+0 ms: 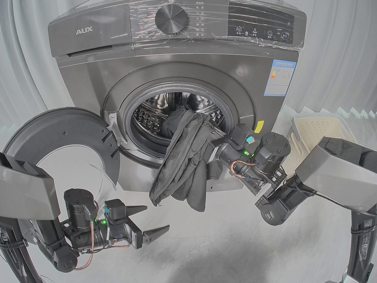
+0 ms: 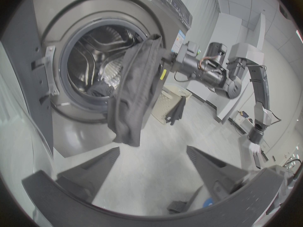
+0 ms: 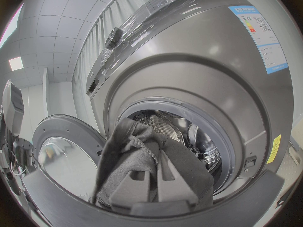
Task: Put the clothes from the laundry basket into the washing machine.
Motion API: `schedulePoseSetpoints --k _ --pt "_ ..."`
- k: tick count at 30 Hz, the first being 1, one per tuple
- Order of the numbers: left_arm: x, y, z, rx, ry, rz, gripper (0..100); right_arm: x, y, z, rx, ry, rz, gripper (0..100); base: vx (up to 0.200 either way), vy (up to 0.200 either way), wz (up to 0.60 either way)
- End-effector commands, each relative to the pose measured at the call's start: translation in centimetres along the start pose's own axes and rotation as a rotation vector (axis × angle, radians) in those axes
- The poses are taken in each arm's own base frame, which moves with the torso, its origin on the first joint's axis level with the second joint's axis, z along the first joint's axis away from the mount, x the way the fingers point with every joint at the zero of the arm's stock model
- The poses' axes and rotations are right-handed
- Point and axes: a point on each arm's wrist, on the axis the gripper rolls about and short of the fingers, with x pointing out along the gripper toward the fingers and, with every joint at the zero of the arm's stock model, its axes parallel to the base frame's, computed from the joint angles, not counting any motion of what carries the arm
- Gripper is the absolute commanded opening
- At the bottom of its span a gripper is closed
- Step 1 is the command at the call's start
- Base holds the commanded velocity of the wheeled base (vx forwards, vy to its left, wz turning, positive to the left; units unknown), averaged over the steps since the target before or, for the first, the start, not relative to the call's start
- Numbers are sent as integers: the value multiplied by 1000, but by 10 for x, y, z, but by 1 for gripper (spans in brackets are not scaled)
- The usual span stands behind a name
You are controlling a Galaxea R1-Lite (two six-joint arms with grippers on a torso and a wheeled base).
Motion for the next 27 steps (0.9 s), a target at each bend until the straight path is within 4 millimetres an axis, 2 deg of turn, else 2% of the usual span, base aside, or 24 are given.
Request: schedulePoseSetpoints --k 1,7,13,16,22,27 --pt "-7 -6 -17 -20 83 -46 100 0 0 13 0 -27 1 0 0 0 0" --pt "-20 -13 -27 9 135 -146 100 -2 2 19 1 -37 5 0 0 0 0" --pt "-22 -12 -18 12 84 -255 100 -3 3 22 1 -45 4 0 0 0 0" --pt "-24 -8 -17 15 75 -241 100 -2 1 23 1 -46 -2 0 0 0 0" --pt "-36 -13 -17 10 82 -253 100 -2 -6 21 -3 -42 -35 0 0 0 0" --pt "-37 -12 -13 22 59 -238 100 -3 -8 19 -3 -39 -37 0 0 0 0"
